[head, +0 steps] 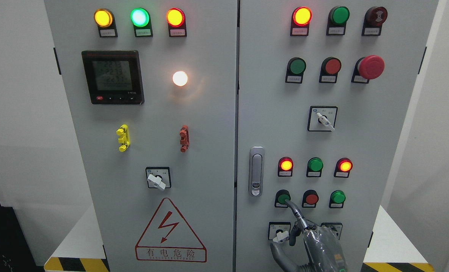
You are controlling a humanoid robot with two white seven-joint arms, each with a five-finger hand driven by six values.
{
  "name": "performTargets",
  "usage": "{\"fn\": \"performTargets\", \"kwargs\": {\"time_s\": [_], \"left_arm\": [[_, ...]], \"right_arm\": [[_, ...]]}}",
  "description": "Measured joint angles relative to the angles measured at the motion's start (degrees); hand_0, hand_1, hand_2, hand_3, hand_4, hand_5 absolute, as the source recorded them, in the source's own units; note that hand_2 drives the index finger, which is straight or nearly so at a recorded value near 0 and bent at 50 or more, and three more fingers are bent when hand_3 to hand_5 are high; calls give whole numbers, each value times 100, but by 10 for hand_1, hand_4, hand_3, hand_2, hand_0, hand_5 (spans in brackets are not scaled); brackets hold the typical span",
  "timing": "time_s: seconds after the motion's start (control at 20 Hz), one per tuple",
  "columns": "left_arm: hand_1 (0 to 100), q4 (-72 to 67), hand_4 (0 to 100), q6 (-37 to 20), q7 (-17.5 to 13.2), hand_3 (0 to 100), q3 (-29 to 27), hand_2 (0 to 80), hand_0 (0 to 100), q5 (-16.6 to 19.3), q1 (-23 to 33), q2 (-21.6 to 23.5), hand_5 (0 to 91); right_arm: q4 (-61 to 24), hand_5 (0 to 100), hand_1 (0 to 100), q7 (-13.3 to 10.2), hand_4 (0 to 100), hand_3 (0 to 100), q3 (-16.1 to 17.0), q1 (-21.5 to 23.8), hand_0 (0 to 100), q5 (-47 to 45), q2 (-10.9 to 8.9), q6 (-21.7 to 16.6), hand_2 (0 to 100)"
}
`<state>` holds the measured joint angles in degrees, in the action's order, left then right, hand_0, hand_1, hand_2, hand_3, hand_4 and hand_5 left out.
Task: Press green start button
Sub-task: 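Withdraw the right hand downward away from the button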
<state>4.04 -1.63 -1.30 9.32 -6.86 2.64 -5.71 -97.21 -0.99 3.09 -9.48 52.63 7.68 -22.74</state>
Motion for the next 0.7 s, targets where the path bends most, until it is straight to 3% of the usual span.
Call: {"fn": "performTargets", "kwargs": {"time_s": [0.25,0.45,0.7], "left_arm": [[556,0,0,0,0,0,0,0,120,0,0,0,0],[556,1,0,0,0,0,0,0,120,0,0,0,0],[556,0,0,0,0,0,0,0,120,0,0,0,0]], "right_arm": [[-270,642,77,3,669,765,-38,290,257,-583,0,47,0],[-536,600,78,4,648,737,-124,607,254,-1326,-1,301,0],[-822,470,72,6,566,636,-258,1000,249,-2140,-5,450,0]]}}
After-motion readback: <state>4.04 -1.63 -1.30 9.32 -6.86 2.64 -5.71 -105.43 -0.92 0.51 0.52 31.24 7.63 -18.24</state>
